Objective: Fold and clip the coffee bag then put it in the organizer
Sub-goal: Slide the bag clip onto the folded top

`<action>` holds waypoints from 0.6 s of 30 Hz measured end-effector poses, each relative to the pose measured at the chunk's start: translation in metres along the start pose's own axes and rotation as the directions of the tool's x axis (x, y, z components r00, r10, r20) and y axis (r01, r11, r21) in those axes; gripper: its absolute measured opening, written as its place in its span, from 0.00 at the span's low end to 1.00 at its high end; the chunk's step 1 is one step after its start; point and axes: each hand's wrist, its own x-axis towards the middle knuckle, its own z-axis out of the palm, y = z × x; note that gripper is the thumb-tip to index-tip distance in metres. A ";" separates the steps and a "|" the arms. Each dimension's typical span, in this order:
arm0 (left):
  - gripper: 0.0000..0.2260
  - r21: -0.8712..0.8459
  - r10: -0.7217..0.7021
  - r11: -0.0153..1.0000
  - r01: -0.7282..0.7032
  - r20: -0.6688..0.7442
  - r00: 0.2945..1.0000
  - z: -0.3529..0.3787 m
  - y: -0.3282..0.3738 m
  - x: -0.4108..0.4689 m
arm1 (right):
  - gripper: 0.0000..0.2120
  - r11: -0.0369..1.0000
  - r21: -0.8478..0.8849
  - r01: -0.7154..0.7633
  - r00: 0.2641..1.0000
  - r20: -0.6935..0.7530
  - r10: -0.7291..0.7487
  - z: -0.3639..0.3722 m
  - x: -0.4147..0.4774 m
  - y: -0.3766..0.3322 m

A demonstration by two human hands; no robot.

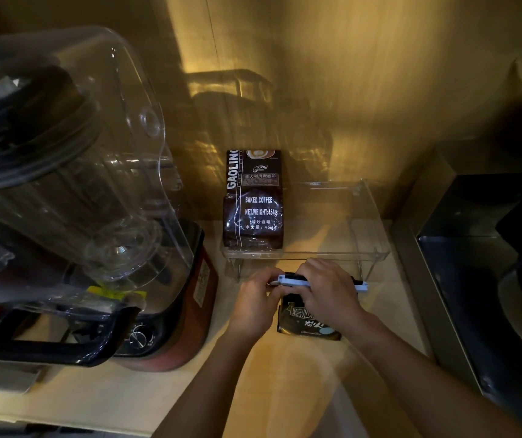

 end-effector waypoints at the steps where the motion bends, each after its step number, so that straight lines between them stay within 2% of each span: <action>1: 0.07 0.019 0.015 1.000 -0.016 0.018 1.000 -0.002 0.000 0.001 | 0.06 1.000 -0.007 0.008 1.000 0.007 -0.008 0.000 0.000 0.001; 5: 0.07 0.138 0.137 0.980 -0.144 0.059 0.989 -0.009 0.004 0.006 | 0.10 0.998 -0.037 0.041 0.998 0.054 -0.038 -0.001 0.002 0.004; 9: 0.05 0.159 0.211 0.962 -0.221 0.077 0.974 -0.012 0.003 0.009 | 0.14 0.999 -0.037 -0.004 0.993 0.122 0.008 -0.010 0.002 0.010; 12: 0.07 0.107 0.126 0.985 -0.133 0.063 0.990 -0.012 -0.003 0.009 | 0.16 0.989 0.006 -0.148 0.973 0.179 0.145 -0.023 -0.004 0.027; 14: 0.06 -0.018 0.013 1.000 -0.012 0.063 0.998 -0.012 -0.008 0.010 | 0.15 0.953 0.138 -0.271 0.941 0.244 0.232 -0.031 -0.011 0.042; 15: 0.06 -0.106 -0.052 0.993 0.061 0.084 0.995 -0.012 -0.009 0.011 | 0.15 0.893 0.263 -0.364 0.915 0.279 0.290 -0.033 -0.015 0.048; 17: 0.05 -0.309 -0.167 0.924 0.225 0.204 0.965 -0.010 -0.011 0.011 | 0.17 0.645 0.548 -0.532 0.847 0.347 0.403 -0.033 -0.023 0.055; 18: 0.07 -0.404 -0.198 0.863 0.304 0.283 0.938 -0.008 -0.011 0.009 | 0.19 0.525 0.637 -0.564 0.821 0.370 0.434 -0.030 -0.027 0.057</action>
